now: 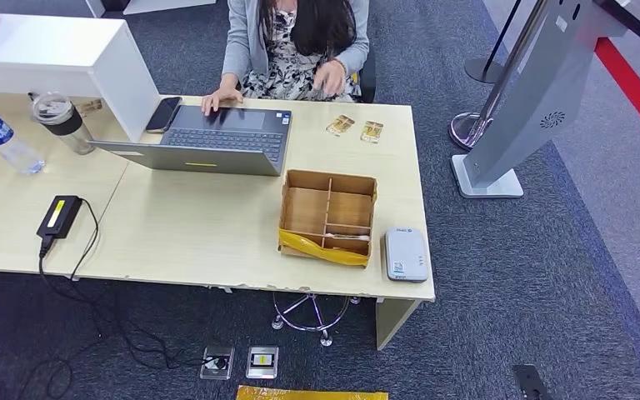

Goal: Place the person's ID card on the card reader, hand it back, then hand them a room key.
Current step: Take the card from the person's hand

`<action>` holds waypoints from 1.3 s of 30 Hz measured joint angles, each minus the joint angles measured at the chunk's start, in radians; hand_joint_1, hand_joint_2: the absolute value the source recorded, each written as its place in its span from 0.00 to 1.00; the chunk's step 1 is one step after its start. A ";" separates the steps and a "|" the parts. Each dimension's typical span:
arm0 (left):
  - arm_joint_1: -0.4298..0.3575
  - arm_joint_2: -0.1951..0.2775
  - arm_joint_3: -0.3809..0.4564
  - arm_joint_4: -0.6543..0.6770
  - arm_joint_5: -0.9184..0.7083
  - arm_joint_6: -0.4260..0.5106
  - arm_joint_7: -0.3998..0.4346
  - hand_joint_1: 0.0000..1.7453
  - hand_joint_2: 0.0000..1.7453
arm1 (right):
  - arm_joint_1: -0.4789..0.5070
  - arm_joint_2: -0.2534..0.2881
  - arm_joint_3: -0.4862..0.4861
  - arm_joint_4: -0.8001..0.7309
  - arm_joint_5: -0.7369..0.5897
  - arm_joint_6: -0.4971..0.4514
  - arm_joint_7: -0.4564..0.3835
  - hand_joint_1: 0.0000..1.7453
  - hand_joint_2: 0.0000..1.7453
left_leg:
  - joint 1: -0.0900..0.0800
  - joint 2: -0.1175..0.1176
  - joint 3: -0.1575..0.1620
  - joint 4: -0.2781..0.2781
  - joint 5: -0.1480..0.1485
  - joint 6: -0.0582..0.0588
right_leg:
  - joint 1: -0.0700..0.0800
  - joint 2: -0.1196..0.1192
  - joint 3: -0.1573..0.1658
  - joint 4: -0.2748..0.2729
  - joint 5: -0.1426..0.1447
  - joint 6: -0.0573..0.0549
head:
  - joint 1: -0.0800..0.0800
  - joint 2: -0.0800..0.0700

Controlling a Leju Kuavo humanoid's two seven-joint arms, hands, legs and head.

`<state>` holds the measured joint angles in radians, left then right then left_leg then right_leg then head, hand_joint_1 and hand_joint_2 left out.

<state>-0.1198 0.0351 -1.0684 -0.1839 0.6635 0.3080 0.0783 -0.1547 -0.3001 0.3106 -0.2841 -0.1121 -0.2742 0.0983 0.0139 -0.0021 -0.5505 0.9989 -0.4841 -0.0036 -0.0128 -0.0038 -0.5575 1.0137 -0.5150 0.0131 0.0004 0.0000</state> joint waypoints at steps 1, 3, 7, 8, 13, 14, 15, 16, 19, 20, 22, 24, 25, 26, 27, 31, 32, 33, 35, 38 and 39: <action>0.000 0.000 -0.001 0.000 -0.002 -0.007 0.010 0.00 0.00 | 0.001 -0.012 -0.023 -0.003 -0.013 -0.018 -0.002 0.00 1.00 | 0.000 0.000 0.000 0.000 0.000 0.000 | 0.000 0.000 0.000 0.000 0.000 0.000 | 0.000 0.000; 0.000 0.000 -0.004 0.000 -0.010 -0.015 0.023 0.00 0.00 | 0.006 -0.037 -0.069 -0.015 -0.030 -0.055 -0.014 0.00 1.00 | 0.000 0.000 0.000 0.000 0.000 0.000 | 0.000 0.000 0.000 0.000 0.000 0.000 | 0.000 0.000; 0.000 0.000 -0.009 0.000 -0.035 -0.017 0.029 0.00 0.00 | 0.009 -0.096 -0.150 -0.073 -0.007 -0.131 -0.028 0.00 1.00 | -0.001 0.000 0.000 0.000 0.000 0.000 | -0.001 0.000 0.000 0.000 0.000 0.000 | 0.000 0.000; 0.000 0.001 -0.010 0.000 -0.041 -0.017 0.029 0.00 0.00 | 0.009 -0.113 -0.166 -0.095 0.006 -0.145 -0.020 0.00 1.00 | -0.001 0.000 0.000 0.000 0.000 0.000 | -0.001 0.000 0.000 0.000 0.000 0.000 | 0.000 0.000; 0.000 0.009 -0.015 0.000 -0.055 0.004 0.017 0.00 0.00 | 0.008 -0.175 -0.202 -0.229 0.019 -0.187 0.041 0.00 1.00 | -0.001 0.000 -0.001 0.000 0.000 0.000 | -0.001 0.000 0.002 0.001 0.001 0.001 | 0.000 0.000; 0.000 0.011 -0.015 0.000 -0.055 0.012 0.009 0.00 0.00 | 0.006 -0.184 -0.202 -0.268 0.016 -0.198 0.061 0.00 1.00 | -0.001 0.000 -0.002 0.000 0.000 0.000 | -0.001 0.000 0.002 0.001 0.001 0.000 | 0.000 0.000; 0.000 0.012 -0.015 -0.001 -0.054 0.019 0.002 0.00 0.00 | -0.001 -0.193 -0.199 -0.312 0.015 -0.211 0.087 0.00 1.00 | -0.001 0.000 -0.002 0.000 0.000 0.000 | -0.001 0.000 0.001 0.001 0.001 0.000 | -0.001 0.000; -0.001 0.013 -0.015 -0.002 -0.053 0.023 -0.001 0.00 0.00 | -0.011 -0.203 -0.194 -0.358 0.018 -0.226 0.115 0.00 1.00 | -0.001 0.001 -0.001 0.000 0.000 0.000 | -0.001 0.000 0.001 0.002 0.001 0.000 | -0.001 0.000; -0.002 0.017 -0.016 -0.007 -0.056 0.026 -0.001 0.00 0.00 | -0.052 -0.231 -0.162 -0.473 0.052 -0.283 0.167 0.00 1.00 | -0.001 0.001 0.001 0.000 0.001 0.001 | -0.001 0.000 0.002 0.002 0.001 0.000 | 0.000 0.000; -0.002 0.018 -0.017 -0.009 -0.058 0.027 -0.003 0.00 0.00 | -0.065 -0.239 -0.147 -0.505 0.069 -0.302 0.179 0.00 1.00 | -0.001 0.000 0.001 0.000 0.001 0.001 | -0.001 0.000 0.002 0.002 0.001 0.000 | 0.000 0.000; -0.002 0.019 -0.020 -0.012 -0.064 0.029 -0.007 0.00 0.00 | -0.085 -0.257 -0.116 -0.576 0.110 -0.330 0.217 0.00 1.00 | -0.001 -0.001 0.001 0.000 0.001 0.001 | -0.001 -0.002 0.002 0.002 0.001 0.000 | 0.000 0.000; -0.002 0.020 -0.023 -0.013 -0.068 0.028 -0.009 0.00 0.00 | -0.099 -0.277 -0.089 -0.643 0.143 -0.342 0.252 0.00 1.00 | -0.001 -0.001 0.001 0.000 0.001 0.001 | -0.001 -0.002 0.002 0.002 0.001 0.000 | 0.000 0.000; -0.002 0.021 -0.024 -0.013 -0.070 0.028 -0.009 0.00 0.00 | -0.104 -0.286 -0.078 -0.672 0.152 -0.344 0.261 0.00 1.00 | -0.001 -0.001 0.001 0.000 0.001 0.001 | -0.001 -0.002 0.002 0.002 0.001 0.000 | 0.000 0.000; -0.002 0.021 -0.025 -0.014 -0.072 0.027 -0.010 0.00 0.00 | -0.108 -0.293 -0.067 -0.697 0.160 -0.346 0.265 0.00 1.00 | -0.001 -0.001 0.001 0.000 0.001 0.001 | -0.001 -0.002 0.002 0.002 0.001 0.000 | 0.000 0.000; -0.002 0.021 -0.028 -0.014 -0.075 0.026 -0.011 0.00 0.00 | -0.110 -0.298 -0.058 -0.718 0.169 -0.347 0.267 0.00 1.00 | -0.001 -0.001 0.000 0.000 0.001 0.001 | -0.001 -0.002 0.002 0.002 0.001 0.000 | 0.000 0.000; -0.002 0.025 -0.039 -0.016 -0.089 0.016 -0.018 0.00 0.00 | -0.130 -0.314 -0.002 -0.820 0.315 -0.324 0.312 0.00 1.00 | -0.001 -0.001 -0.002 0.000 0.001 0.001 | -0.001 -0.001 0.001 0.003 0.001 0.000 | 0.000 0.000; -0.002 0.027 -0.041 -0.016 -0.092 0.014 -0.019 0.00 0.00 | -0.144 -0.316 0.018 -0.854 0.382 -0.307 0.337 0.00 1.00 | -0.001 0.000 -0.002 0.000 0.001 0.001 | -0.001 -0.001 0.001 0.003 0.001 0.000 | 0.000 0.000; -0.003 0.027 -0.044 -0.016 -0.094 0.012 -0.019 0.00 0.00 | -0.161 -0.317 0.040 -0.888 0.455 -0.286 0.366 0.00 1.00 | -0.001 0.000 -0.001 0.000 0.001 0.001 | -0.001 -0.001 0.001 0.004 0.001 0.000 | 0.000 0.000; -0.004 0.029 -0.050 -0.016 -0.097 0.008 -0.021 0.00 0.00 | -0.199 -0.315 0.098 -0.953 0.642 -0.228 0.431 0.00 1.00 | -0.001 0.000 0.000 0.000 0.002 0.000 | -0.001 -0.001 0.000 0.004 0.001 0.000 | 0.000 0.000; -0.005 0.029 -0.061 -0.017 -0.101 0.004 -0.023 0.00 0.00 | -0.259 -0.299 0.202 -1.030 0.918 -0.151 0.492 0.00 1.00 | 0.000 -0.001 0.000 0.000 0.002 -0.001 | -0.001 -0.002 0.000 0.005 0.001 0.000 | 0.000 0.000; -0.005 0.029 -0.063 -0.018 -0.103 0.003 -0.023 0.00 0.00 | -0.277 -0.290 0.235 -1.047 0.975 -0.136 0.496 0.00 1.00 | 0.000 -0.002 0.000 0.000 0.002 -0.001 | 0.000 -0.002 0.000 0.005 0.001 0.000 | 0.000 0.000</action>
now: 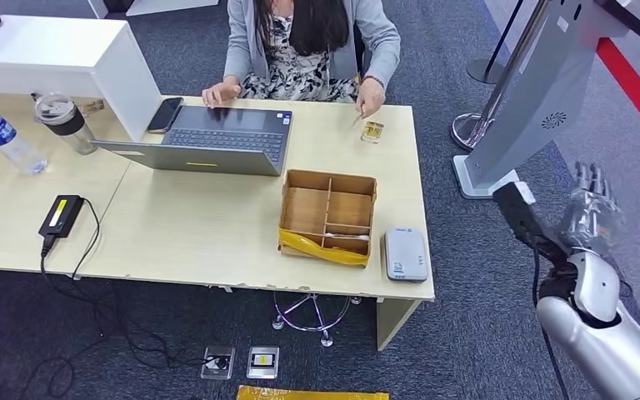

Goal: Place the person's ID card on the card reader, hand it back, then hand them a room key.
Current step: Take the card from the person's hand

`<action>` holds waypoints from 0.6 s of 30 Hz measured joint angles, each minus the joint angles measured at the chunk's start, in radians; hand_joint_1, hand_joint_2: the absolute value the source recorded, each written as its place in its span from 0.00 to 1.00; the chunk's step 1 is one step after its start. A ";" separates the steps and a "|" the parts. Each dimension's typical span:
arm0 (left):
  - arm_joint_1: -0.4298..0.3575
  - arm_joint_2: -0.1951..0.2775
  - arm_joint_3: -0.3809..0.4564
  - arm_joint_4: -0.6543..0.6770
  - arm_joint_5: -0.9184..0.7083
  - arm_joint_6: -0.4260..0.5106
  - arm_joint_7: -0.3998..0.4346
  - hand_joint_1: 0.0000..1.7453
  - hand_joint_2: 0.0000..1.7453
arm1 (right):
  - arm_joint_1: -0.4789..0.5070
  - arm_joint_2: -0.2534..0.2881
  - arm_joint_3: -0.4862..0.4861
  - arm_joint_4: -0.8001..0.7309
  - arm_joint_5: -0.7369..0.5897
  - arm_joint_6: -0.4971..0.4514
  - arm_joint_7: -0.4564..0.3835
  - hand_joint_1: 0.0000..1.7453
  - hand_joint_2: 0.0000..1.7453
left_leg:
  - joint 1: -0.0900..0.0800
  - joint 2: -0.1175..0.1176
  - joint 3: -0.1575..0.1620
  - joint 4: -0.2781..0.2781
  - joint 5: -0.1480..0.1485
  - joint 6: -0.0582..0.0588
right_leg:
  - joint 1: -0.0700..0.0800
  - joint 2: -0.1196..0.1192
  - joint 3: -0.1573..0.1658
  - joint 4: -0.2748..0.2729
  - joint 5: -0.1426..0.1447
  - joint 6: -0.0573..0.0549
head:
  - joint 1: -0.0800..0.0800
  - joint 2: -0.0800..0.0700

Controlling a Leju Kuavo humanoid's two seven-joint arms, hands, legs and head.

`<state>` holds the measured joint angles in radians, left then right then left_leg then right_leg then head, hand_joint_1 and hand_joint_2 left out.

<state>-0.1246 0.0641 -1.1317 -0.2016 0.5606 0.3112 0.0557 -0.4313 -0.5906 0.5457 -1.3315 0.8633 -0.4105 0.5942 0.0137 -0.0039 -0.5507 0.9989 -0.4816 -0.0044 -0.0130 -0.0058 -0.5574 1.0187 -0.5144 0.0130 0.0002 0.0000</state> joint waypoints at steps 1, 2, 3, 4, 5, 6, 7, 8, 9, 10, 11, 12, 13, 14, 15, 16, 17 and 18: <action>0.000 0.000 -0.002 -0.001 -0.001 0.000 0.000 0.00 0.00 | -0.015 0.010 0.031 -0.013 0.040 0.011 0.000 0.00 1.00 | 0.000 0.000 0.000 0.000 0.000 0.000 | 0.000 0.000 0.000 0.000 0.000 0.000 | 0.000 0.000; 0.000 0.000 -0.003 -0.003 -0.001 -0.001 0.000 0.00 0.00 | -0.029 0.020 0.058 -0.020 0.063 0.018 -0.004 0.00 1.00 | 0.000 0.000 0.000 0.000 0.000 -0.001 | 0.000 0.000 0.000 0.000 0.000 0.000 | 0.000 0.000; 0.000 0.000 -0.003 -0.004 -0.001 -0.002 0.000 0.00 0.00 | -0.040 0.031 0.083 -0.024 0.078 0.022 -0.008 0.00 1.00 | 0.000 0.000 0.000 0.000 0.000 -0.001 | 0.000 0.000 0.000 0.000 0.000 0.000 | 0.000 0.000; 0.000 0.000 -0.005 -0.004 -0.001 -0.003 0.000 0.00 0.00 | -0.050 0.040 0.105 -0.027 0.088 0.025 -0.013 0.00 1.00 | 0.000 0.000 0.000 0.000 0.000 -0.001 | 0.000 0.000 0.000 0.000 0.000 0.000 | 0.000 0.000; 0.000 0.000 -0.007 -0.004 -0.002 -0.003 0.000 0.00 0.00 | -0.059 0.049 0.126 -0.027 0.095 0.026 -0.019 0.00 1.00 | 0.000 0.000 0.000 0.000 0.000 -0.001 | 0.000 0.000 0.000 0.000 0.000 0.000 | 0.000 0.000; 0.000 0.000 -0.010 -0.004 -0.003 -0.004 0.000 0.00 0.00 | -0.067 0.058 0.143 -0.028 0.098 0.026 -0.026 0.00 1.00 | 0.000 0.000 -0.001 0.000 0.000 -0.001 | 0.000 0.000 0.000 0.000 0.000 0.000 | 0.000 0.000; -0.001 0.000 -0.014 -0.004 -0.004 -0.004 0.000 0.00 0.00 | -0.074 0.068 0.159 -0.028 0.099 0.026 -0.034 0.00 1.00 | 0.000 0.000 -0.001 0.000 0.000 -0.001 | 0.000 0.000 0.000 0.000 0.000 0.000 | 0.000 0.000; -0.001 0.000 -0.017 -0.004 -0.005 -0.004 0.000 0.00 0.00 | -0.081 0.077 0.173 -0.027 0.098 0.026 -0.042 0.00 1.00 | 0.000 0.000 -0.001 0.000 0.000 -0.001 | 0.000 0.000 -0.001 0.000 0.000 0.000 | 0.000 0.000; -0.001 0.000 -0.019 -0.004 -0.006 -0.005 0.000 0.00 0.00 | -0.088 0.086 0.186 -0.027 0.097 0.026 -0.049 0.00 1.00 | 0.000 0.000 -0.001 0.000 0.000 -0.001 | 0.000 0.000 -0.001 0.000 0.000 0.000 | 0.000 0.000; -0.001 0.000 -0.021 -0.004 -0.007 -0.006 0.000 0.00 0.00 | -0.095 0.095 0.198 -0.026 0.097 0.026 -0.056 0.00 1.00 | 0.000 0.000 -0.001 0.000 0.000 -0.001 | 0.000 0.000 -0.001 0.000 0.000 0.000 | 0.000 0.000; -0.001 0.000 -0.023 -0.004 -0.008 -0.007 0.000 0.00 0.00 | -0.102 0.103 0.209 -0.026 0.097 0.025 -0.062 0.00 1.00 | 0.000 0.000 -0.001 0.000 0.000 -0.001 | 0.000 0.000 -0.001 0.000 0.000 0.000 | 0.000 0.000; -0.001 0.000 -0.025 -0.004 -0.008 -0.008 0.000 0.00 0.00 | -0.108 0.110 0.219 -0.025 0.097 0.025 -0.067 0.00 1.00 | 0.000 0.000 -0.001 0.000 0.000 -0.001 | 0.000 0.000 -0.001 0.000 0.000 0.000 | 0.000 0.000; -0.001 0.000 -0.026 -0.004 -0.009 -0.008 0.000 0.00 0.00 | -0.113 0.117 0.227 -0.025 0.094 0.025 -0.071 0.00 1.00 | 0.000 0.000 -0.001 0.000 0.000 -0.001 | 0.000 0.000 -0.001 0.000 0.000 0.000 | 0.000 0.000; -0.001 0.000 -0.027 -0.004 -0.009 -0.008 0.000 0.00 0.00 | -0.118 0.123 0.234 -0.025 0.088 0.025 -0.076 0.00 1.00 | 0.000 0.000 -0.001 0.000 0.000 -0.001 | 0.000 0.000 -0.001 0.000 0.000 0.000 | 0.000 0.000; -0.001 0.000 -0.028 -0.004 -0.008 -0.008 0.000 0.00 0.00 | -0.122 0.131 0.241 -0.025 0.078 0.025 -0.083 0.00 1.00 | 0.000 0.000 -0.001 0.000 0.000 -0.001 | 0.000 0.000 -0.001 0.000 0.000 0.000 | 0.000 0.000; -0.001 0.000 -0.028 -0.005 -0.008 -0.008 0.001 0.00 0.00 | -0.126 0.139 0.248 -0.024 0.065 0.025 -0.089 0.00 1.00 | 0.000 0.000 -0.001 0.000 0.000 -0.001 | 0.000 0.001 -0.001 0.000 0.000 0.000 | 0.000 0.000; -0.001 0.000 -0.028 -0.005 -0.007 -0.008 0.001 0.00 0.00 | -0.130 0.147 0.254 -0.024 0.054 0.025 -0.097 0.00 1.00 | 0.000 0.000 -0.001 0.000 0.000 -0.001 | 0.000 0.001 -0.001 0.000 0.000 0.000 | 0.000 0.000; -0.001 0.000 -0.029 -0.006 -0.006 -0.008 0.001 0.00 0.00 | -0.133 0.155 0.260 -0.023 0.047 0.026 -0.102 0.00 1.00 | 0.000 0.000 -0.001 0.000 0.000 -0.001 | 0.000 0.001 -0.001 0.000 0.000 0.000 | 0.000 0.000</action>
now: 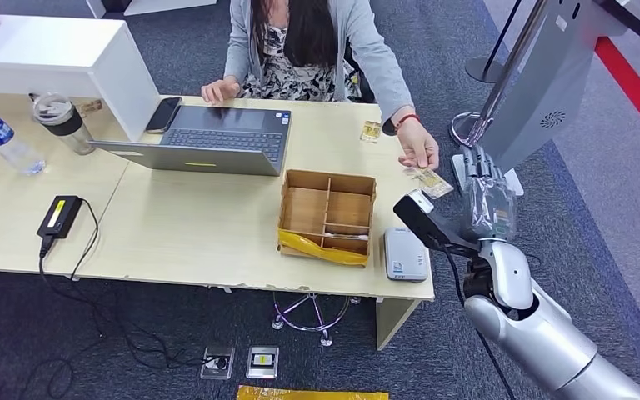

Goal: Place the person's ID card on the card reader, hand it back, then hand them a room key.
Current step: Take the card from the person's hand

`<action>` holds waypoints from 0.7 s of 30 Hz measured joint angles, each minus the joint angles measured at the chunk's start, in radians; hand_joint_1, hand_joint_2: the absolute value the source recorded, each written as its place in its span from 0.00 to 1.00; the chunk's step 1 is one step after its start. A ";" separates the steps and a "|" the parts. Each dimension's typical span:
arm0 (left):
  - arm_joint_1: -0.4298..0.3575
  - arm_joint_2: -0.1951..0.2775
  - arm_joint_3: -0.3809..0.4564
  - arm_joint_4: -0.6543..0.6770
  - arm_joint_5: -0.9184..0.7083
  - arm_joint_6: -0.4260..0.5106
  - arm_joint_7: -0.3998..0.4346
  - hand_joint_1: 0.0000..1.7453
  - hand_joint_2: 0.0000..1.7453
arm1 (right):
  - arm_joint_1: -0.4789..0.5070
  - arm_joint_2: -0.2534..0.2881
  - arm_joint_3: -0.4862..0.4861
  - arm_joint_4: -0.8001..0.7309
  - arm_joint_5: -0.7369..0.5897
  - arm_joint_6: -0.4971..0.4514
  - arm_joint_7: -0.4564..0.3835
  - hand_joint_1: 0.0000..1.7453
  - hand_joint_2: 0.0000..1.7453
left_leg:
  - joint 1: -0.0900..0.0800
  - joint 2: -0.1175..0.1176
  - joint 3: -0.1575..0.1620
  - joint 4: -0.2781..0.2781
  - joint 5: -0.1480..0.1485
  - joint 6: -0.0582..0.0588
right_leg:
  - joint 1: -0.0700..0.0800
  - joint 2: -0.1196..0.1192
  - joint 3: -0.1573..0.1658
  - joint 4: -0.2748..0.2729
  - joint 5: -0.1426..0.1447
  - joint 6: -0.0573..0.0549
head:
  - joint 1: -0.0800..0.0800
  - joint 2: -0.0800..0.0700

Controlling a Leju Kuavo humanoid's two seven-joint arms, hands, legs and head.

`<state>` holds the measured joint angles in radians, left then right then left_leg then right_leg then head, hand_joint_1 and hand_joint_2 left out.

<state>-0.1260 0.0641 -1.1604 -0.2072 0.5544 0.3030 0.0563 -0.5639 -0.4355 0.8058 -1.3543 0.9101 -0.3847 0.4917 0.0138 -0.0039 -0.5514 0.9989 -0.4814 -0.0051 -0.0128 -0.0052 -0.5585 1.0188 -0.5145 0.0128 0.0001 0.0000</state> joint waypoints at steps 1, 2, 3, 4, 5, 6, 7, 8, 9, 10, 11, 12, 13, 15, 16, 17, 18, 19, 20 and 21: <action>0.000 0.000 -0.001 -0.001 0.001 0.000 0.000 0.00 0.00 | -0.003 0.007 0.005 0.001 -0.003 0.000 -0.004 0.00 1.00 | 0.000 0.000 0.000 0.000 0.000 0.000 | 0.000 0.000 0.000 0.000 0.000 0.000 | 0.000 0.000; 0.000 0.000 -0.002 -0.001 0.001 -0.001 0.000 0.00 0.00 | -0.005 0.012 0.010 0.002 -0.004 0.000 -0.007 0.00 1.00 | 0.000 0.000 0.000 0.000 0.000 0.000 | 0.000 0.000 0.000 0.000 0.000 0.000 | 0.000 0.000; 0.000 0.000 -0.004 -0.001 0.001 -0.002 0.000 0.00 0.00 | -0.008 0.018 0.015 0.004 -0.005 0.000 -0.008 0.00 1.00 | 0.000 0.000 0.000 0.000 0.000 0.000 | 0.000 0.000 0.000 0.000 0.000 0.000 | 0.000 0.000; 0.000 0.000 -0.005 -0.001 0.001 -0.002 0.000 0.00 0.00 | -0.011 0.023 0.019 0.005 -0.006 0.001 -0.009 0.00 1.00 | 0.000 0.000 0.000 0.000 0.000 0.000 | 0.000 0.000 0.000 0.000 0.000 0.000 | 0.000 0.000; 0.000 0.000 -0.005 -0.001 0.001 -0.003 0.000 0.00 0.00 | -0.013 0.028 0.023 0.006 -0.006 0.001 -0.009 0.00 1.00 | 0.000 0.000 0.000 0.000 0.000 0.000 | 0.000 0.000 0.000 0.000 0.000 0.000 | 0.000 0.000; 0.000 0.000 -0.006 -0.001 0.001 -0.003 0.000 0.00 0.00 | -0.015 0.032 0.027 0.006 -0.007 0.002 -0.009 0.00 1.00 | 0.000 0.000 0.000 0.000 0.000 0.000 | 0.000 0.000 0.000 0.000 0.000 0.000 | 0.000 0.000; 0.000 0.000 -0.006 -0.001 0.002 -0.003 0.000 0.00 0.00 | -0.017 0.036 0.031 0.007 -0.007 0.002 -0.009 0.00 1.00 | 0.000 0.000 0.000 0.000 0.000 0.000 | 0.000 0.000 0.000 0.000 0.000 0.000 | 0.000 0.000; 0.000 0.000 -0.006 -0.001 0.002 -0.004 0.000 0.00 0.00 | -0.018 0.039 0.035 0.008 -0.007 0.002 -0.009 0.00 1.00 | 0.000 0.000 0.000 0.000 0.000 0.000 | 0.000 0.000 0.000 0.000 0.000 0.000 | 0.000 0.000; 0.000 0.000 -0.006 -0.001 0.002 -0.004 0.000 0.00 0.00 | -0.020 0.041 0.039 0.009 -0.007 0.002 -0.009 0.00 1.00 | 0.000 0.000 0.000 0.000 0.000 0.000 | 0.000 0.000 0.000 0.000 0.000 0.000 | 0.000 0.000; 0.000 0.000 -0.007 -0.001 0.002 -0.005 0.000 0.00 0.00 | -0.023 0.044 0.043 0.011 -0.007 0.003 -0.009 0.00 1.00 | 0.000 0.000 0.000 0.000 0.000 0.000 | 0.000 0.000 0.000 0.000 0.000 0.000 | 0.000 0.000; 0.000 0.000 -0.007 -0.001 0.001 -0.006 0.000 0.00 0.00 | -0.024 0.046 0.046 0.012 -0.006 0.004 -0.009 0.00 1.00 | 0.000 0.000 0.000 0.000 0.000 0.000 | 0.000 0.000 0.000 0.000 0.000 0.000 | 0.000 0.000; 0.000 0.000 -0.008 -0.001 0.001 -0.006 0.000 0.00 0.00 | -0.026 0.048 0.049 0.013 -0.005 0.005 -0.009 0.05 1.00 | 0.000 0.000 0.000 0.000 0.000 0.000 | 0.000 0.000 0.000 0.000 0.000 0.000 | 0.000 0.000; 0.000 0.000 -0.009 -0.001 0.001 -0.007 0.000 0.00 0.00 | -0.027 0.050 0.052 0.014 -0.003 0.006 -0.009 0.29 1.00 | 0.000 0.000 0.000 0.000 0.000 0.000 | 0.000 0.000 0.000 0.000 0.000 0.000 | 0.000 0.000; 0.000 0.000 -0.013 -0.001 0.001 -0.007 0.000 0.00 0.00 | -0.027 0.052 0.054 0.014 0.001 0.005 -0.008 0.79 1.00 | 0.000 0.000 0.000 0.000 0.000 0.000 | 0.000 0.000 0.000 0.000 0.000 0.000 | 0.000 0.000; 0.000 0.000 -0.015 -0.001 0.001 -0.007 0.000 0.00 0.00 | -0.028 0.054 0.055 0.014 0.004 0.002 -0.007 0.99 1.00 | 0.000 0.000 0.000 0.000 0.000 0.000 | 0.000 0.000 0.000 0.000 0.000 0.000 | 0.000 0.000; 0.000 0.000 -0.015 -0.001 0.001 -0.006 0.000 0.00 0.00 | -0.028 0.055 0.055 0.015 0.006 -0.002 -0.007 1.00 1.00 | 0.000 0.000 0.000 0.000 0.000 0.000 | 0.000 0.000 0.000 0.000 0.000 0.000 | 0.000 0.000; 0.000 0.000 -0.016 -0.001 0.001 -0.004 0.000 0.00 0.00 | -0.029 0.056 0.056 0.016 0.007 -0.009 -0.006 1.00 1.00 | 0.000 0.000 0.000 0.000 0.000 0.000 | 0.000 0.000 0.000 0.000 0.000 0.000 | 0.000 0.000; 0.000 0.000 -0.016 -0.001 0.001 -0.003 0.000 0.00 0.00 | -0.029 0.057 0.058 0.017 0.008 -0.017 -0.006 1.00 1.00 | 0.000 0.000 0.000 0.000 0.000 0.000 | 0.000 0.000 0.000 0.000 0.000 0.000 | 0.000 0.000; 0.000 0.000 -0.016 -0.001 0.001 -0.001 0.000 0.00 0.00 | -0.029 0.058 0.060 0.019 0.008 -0.026 -0.007 1.00 1.00 | 0.000 0.000 0.000 0.000 0.000 0.000 | 0.000 0.000 0.000 0.000 0.000 0.000 | 0.000 0.000; 0.000 0.000 -0.017 -0.001 0.000 0.000 0.000 0.00 0.00 | -0.029 0.059 0.061 0.022 0.008 -0.034 -0.009 1.00 1.00 | 0.000 0.000 0.000 0.000 0.000 0.000 | 0.000 0.000 0.000 0.000 0.000 0.000 | 0.000 0.000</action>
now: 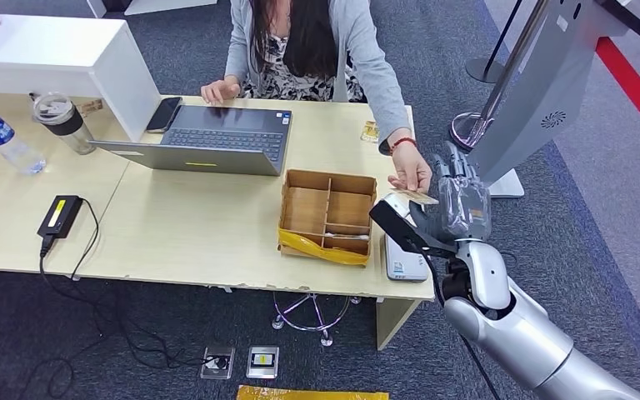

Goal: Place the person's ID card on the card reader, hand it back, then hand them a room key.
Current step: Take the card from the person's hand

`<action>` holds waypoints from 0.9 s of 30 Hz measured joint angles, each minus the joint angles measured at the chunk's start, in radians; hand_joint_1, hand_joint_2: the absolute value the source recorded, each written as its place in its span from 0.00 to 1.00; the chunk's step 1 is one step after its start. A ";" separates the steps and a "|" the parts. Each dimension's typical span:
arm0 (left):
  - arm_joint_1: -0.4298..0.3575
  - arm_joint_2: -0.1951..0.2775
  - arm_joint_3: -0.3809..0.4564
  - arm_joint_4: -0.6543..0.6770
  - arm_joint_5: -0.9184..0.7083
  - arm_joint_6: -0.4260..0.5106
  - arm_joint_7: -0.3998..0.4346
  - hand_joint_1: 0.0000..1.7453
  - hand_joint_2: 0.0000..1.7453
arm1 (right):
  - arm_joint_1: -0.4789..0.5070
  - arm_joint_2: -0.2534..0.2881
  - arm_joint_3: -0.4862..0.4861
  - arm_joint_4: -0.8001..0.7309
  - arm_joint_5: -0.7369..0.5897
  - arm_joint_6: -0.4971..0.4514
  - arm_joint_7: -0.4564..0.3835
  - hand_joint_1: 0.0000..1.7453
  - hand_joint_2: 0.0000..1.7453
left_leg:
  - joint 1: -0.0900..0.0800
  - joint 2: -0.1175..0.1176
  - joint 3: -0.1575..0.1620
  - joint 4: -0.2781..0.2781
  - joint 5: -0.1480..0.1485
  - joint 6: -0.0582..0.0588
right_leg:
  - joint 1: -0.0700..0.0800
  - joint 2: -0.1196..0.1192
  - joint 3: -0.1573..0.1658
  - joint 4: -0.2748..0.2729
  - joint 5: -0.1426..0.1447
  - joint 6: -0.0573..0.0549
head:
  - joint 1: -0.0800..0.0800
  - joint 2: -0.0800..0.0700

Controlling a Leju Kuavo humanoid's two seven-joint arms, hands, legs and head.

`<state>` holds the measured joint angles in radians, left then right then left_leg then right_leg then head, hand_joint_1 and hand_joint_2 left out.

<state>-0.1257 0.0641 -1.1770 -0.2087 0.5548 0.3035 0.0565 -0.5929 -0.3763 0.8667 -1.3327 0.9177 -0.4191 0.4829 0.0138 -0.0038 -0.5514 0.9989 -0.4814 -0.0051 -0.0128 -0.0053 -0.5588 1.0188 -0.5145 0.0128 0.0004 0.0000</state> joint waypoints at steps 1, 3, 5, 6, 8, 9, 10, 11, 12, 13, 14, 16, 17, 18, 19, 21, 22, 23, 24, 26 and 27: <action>0.000 0.000 0.000 0.000 0.000 0.001 0.000 0.00 0.00 | 0.000 0.001 0.001 0.002 0.000 -0.008 -0.002 1.00 1.00 | 0.000 0.000 0.000 0.000 0.000 0.000 | 0.000 0.000 0.000 0.000 0.000 0.000 | 0.000 0.000; 0.000 0.000 -0.001 0.000 0.000 0.003 0.000 0.00 0.00 | 0.000 0.004 0.003 0.007 0.000 -0.021 -0.007 1.00 1.00 | 0.000 0.000 0.000 0.000 0.000 0.000 | 0.000 0.000 0.000 0.000 0.000 0.000 | 0.000 0.000; 0.000 0.000 -0.002 0.000 0.000 0.005 0.000 0.00 0.00 | 0.000 0.007 0.005 0.011 -0.001 -0.029 -0.011 1.00 1.00 | 0.000 0.000 0.000 0.000 0.000 0.000 | 0.000 0.000 0.000 0.000 0.000 0.000 | 0.000 0.000; 0.000 0.000 -0.002 0.000 -0.001 0.005 0.000 0.00 0.00 | 0.000 0.008 0.006 0.013 -0.001 -0.033 -0.013 1.00 1.00 | 0.000 0.000 0.000 0.000 0.000 0.000 | 0.000 0.000 0.000 0.000 0.000 0.000 | 0.000 0.000; 0.000 0.000 -0.004 0.000 -0.001 0.007 0.000 0.00 0.00 | 0.000 0.011 0.006 0.018 -0.002 -0.043 -0.018 1.00 1.00 | 0.000 0.000 0.000 0.000 0.000 0.000 | 0.000 0.000 0.000 0.000 0.000 0.000 | 0.000 0.000; 0.000 0.000 -0.004 0.000 -0.001 0.007 0.000 0.00 0.00 | 0.000 0.012 0.006 0.020 -0.003 -0.049 -0.020 1.00 1.00 | 0.000 0.000 0.000 0.000 0.000 0.000 | 0.000 0.000 0.000 0.000 0.000 0.000 | 0.000 0.000; 0.000 0.000 -0.005 0.000 -0.001 0.007 0.000 0.00 0.00 | 0.000 0.014 0.006 0.022 -0.005 -0.053 -0.024 1.00 1.00 | 0.000 0.000 0.000 0.000 0.000 0.000 | 0.000 0.000 0.000 0.000 0.000 0.000 | 0.000 0.000; 0.000 0.000 -0.005 0.000 -0.001 0.008 0.000 0.00 0.00 | 0.000 0.015 0.006 0.024 -0.007 -0.057 -0.028 1.00 1.00 | 0.000 0.000 0.000 0.000 0.000 0.000 | 0.000 0.000 0.000 0.000 0.000 0.000 | 0.000 0.000; 0.000 0.000 -0.005 0.000 -0.001 0.008 0.000 0.00 0.00 | 0.000 0.017 0.006 0.026 -0.010 -0.059 -0.032 1.00 1.00 | 0.000 0.000 0.000 0.000 0.000 0.000 | 0.000 0.000 0.000 0.000 0.000 0.000 | 0.000 0.000; 0.000 0.000 -0.005 0.000 -0.001 0.008 0.000 0.00 0.00 | 0.000 0.018 0.006 0.028 -0.012 -0.061 -0.035 1.00 1.00 | 0.000 0.000 0.000 0.000 0.000 0.000 | 0.000 0.000 0.000 0.000 0.000 0.000 | 0.000 0.000; 0.000 0.000 -0.005 0.000 -0.001 0.008 0.000 0.00 0.00 | 0.000 0.020 0.006 0.030 -0.013 -0.063 -0.039 1.00 1.00 | 0.000 0.000 0.000 0.000 0.000 0.000 | 0.000 0.000 0.000 0.000 0.000 0.000 | 0.000 0.000; 0.000 0.000 -0.005 0.000 0.000 0.009 0.000 0.00 0.00 | 0.000 0.022 0.007 0.034 -0.017 -0.065 -0.044 1.00 1.00 | 0.000 0.000 0.000 0.000 0.000 0.000 | 0.000 0.000 0.000 0.000 0.000 0.000 | 0.000 0.000; 0.000 0.000 -0.005 0.000 0.000 0.010 0.000 0.00 0.00 | 0.000 0.024 0.007 0.036 -0.019 -0.066 -0.046 1.00 1.00 | 0.000 0.000 0.000 0.000 0.000 0.000 | 0.000 0.000 0.000 0.000 0.000 0.000 | 0.000 0.000; 0.000 0.000 -0.005 0.000 0.000 0.011 0.000 0.00 0.00 | 0.000 0.025 0.007 0.038 -0.022 -0.067 -0.048 1.00 1.00 | 0.000 0.000 0.000 0.000 0.000 0.000 | 0.000 0.000 0.000 0.000 0.000 0.000 | 0.000 0.000; 0.000 0.000 -0.005 0.000 0.001 0.012 0.000 0.00 0.00 | 0.000 0.027 0.007 0.040 -0.024 -0.068 -0.049 1.00 1.00 | 0.000 0.000 0.000 0.000 0.000 0.000 | 0.000 0.000 0.000 0.000 0.000 0.000 | 0.000 0.000; 0.000 0.000 -0.005 0.000 0.001 0.012 0.000 0.00 0.00 | 0.000 0.029 0.007 0.045 -0.027 -0.068 -0.052 1.00 1.00 | 0.000 0.000 0.000 0.000 0.000 0.000 | 0.000 0.000 0.000 0.000 0.000 0.000 | 0.000 0.000; 0.000 0.000 -0.005 0.000 0.001 0.013 0.000 0.00 0.00 | 0.000 0.030 0.007 0.046 -0.028 -0.068 -0.053 1.00 1.00 | 0.000 0.000 0.000 0.000 0.000 0.000 | 0.000 0.000 0.000 0.000 0.000 0.000 | 0.000 0.000; 0.000 0.000 -0.005 0.000 0.001 0.013 0.000 0.00 0.00 | 0.000 0.031 0.007 0.048 -0.028 -0.068 -0.054 1.00 1.00 | 0.000 0.000 0.000 0.000 0.000 0.000 | 0.000 0.000 0.000 0.000 0.000 0.000 | 0.000 0.000; 0.000 0.000 -0.005 0.000 0.001 0.013 0.000 0.00 0.00 | 0.000 0.033 0.007 0.049 -0.029 -0.068 -0.055 1.00 1.00 | 0.000 0.000 0.000 0.000 0.000 0.000 | 0.000 0.000 0.000 0.000 0.000 0.000 | 0.000 0.000; 0.000 0.000 -0.005 0.000 0.001 0.014 0.000 0.00 0.00 | 0.000 0.035 0.007 0.053 -0.029 -0.068 -0.055 1.00 1.00 | 0.000 0.000 0.000 0.000 0.000 0.000 | 0.000 0.000 0.000 0.000 0.000 0.000 | 0.000 0.000; 0.000 0.000 -0.005 0.000 0.001 0.014 0.000 0.00 0.00 | 0.000 0.035 0.007 0.054 -0.030 -0.068 -0.055 1.00 1.00 | 0.000 0.000 0.000 0.000 0.000 0.000 | 0.000 0.000 0.000 0.000 0.000 0.000 | 0.000 0.000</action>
<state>-0.1255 0.0641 -1.1822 -0.2087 0.5558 0.3172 0.0562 -0.5925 -0.3408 0.8738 -1.2785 0.8881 -0.4874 0.4276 0.0138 -0.0037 -0.5513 0.9990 -0.4814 -0.0051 -0.0128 -0.0052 -0.5589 1.0188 -0.5145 0.0128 0.0004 0.0000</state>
